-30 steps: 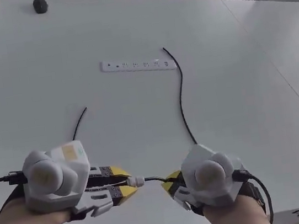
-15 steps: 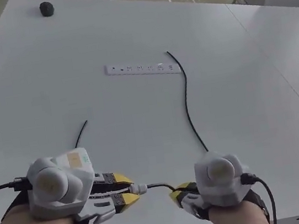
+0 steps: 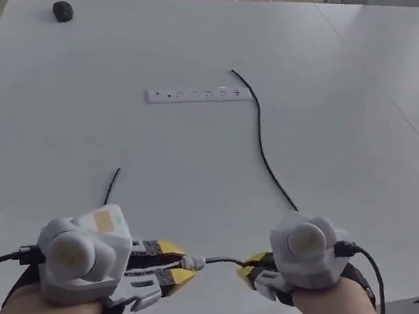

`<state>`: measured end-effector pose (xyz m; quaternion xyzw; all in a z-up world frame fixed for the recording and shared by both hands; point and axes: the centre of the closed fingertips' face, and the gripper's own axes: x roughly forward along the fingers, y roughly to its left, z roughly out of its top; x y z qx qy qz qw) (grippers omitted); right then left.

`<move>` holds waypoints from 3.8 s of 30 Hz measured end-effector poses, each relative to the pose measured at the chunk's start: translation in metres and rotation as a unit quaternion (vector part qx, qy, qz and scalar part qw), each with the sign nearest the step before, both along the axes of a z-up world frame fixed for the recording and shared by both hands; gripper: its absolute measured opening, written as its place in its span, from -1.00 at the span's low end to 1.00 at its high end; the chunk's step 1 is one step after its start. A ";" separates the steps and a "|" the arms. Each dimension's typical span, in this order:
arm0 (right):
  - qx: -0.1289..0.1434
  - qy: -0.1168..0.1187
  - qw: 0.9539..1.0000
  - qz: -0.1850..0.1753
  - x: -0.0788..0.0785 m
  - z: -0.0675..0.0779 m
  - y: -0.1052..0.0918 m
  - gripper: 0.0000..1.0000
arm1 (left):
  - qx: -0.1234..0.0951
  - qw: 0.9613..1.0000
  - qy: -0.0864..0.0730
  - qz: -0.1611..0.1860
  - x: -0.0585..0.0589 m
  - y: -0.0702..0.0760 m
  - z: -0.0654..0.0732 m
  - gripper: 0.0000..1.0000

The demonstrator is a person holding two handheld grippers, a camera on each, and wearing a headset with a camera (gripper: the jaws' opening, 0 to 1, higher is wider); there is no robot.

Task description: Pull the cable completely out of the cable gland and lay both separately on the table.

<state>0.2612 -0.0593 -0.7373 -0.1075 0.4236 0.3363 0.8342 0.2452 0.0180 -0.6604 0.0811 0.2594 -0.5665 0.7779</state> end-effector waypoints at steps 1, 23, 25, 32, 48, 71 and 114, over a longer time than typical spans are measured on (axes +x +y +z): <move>0.002 -0.004 1.000 0.006 -0.001 0.002 0.001 -0.95 | -0.001 1.000 -0.001 0.001 0.001 0.000 0.000 -0.69; -0.054 -0.153 0.966 0.201 -0.007 0.066 0.075 -0.84 | -0.011 1.000 0.001 0.000 0.004 0.006 0.003 -0.69; -0.062 -0.160 0.963 0.209 -0.006 0.067 0.075 -0.90 | -0.012 1.000 0.001 0.003 0.005 0.007 0.003 -0.69; -0.063 -0.161 0.961 0.214 -0.006 0.067 0.076 -0.98 | -0.014 1.000 0.000 0.004 0.006 0.008 0.004 -0.69; -0.039 -0.124 0.980 0.148 0.005 0.058 0.061 -1.00 | -0.015 1.000 -0.007 0.009 0.015 0.012 0.005 -0.69; 0.043 -0.017 0.999 0.003 0.004 0.029 0.023 -1.00 | -0.005 1.000 -0.010 0.008 0.013 0.011 0.005 -0.69; -0.085 -0.148 0.962 0.213 0.002 0.062 0.068 -0.71 | 0.001 1.000 -0.009 0.006 0.008 0.002 0.007 -0.69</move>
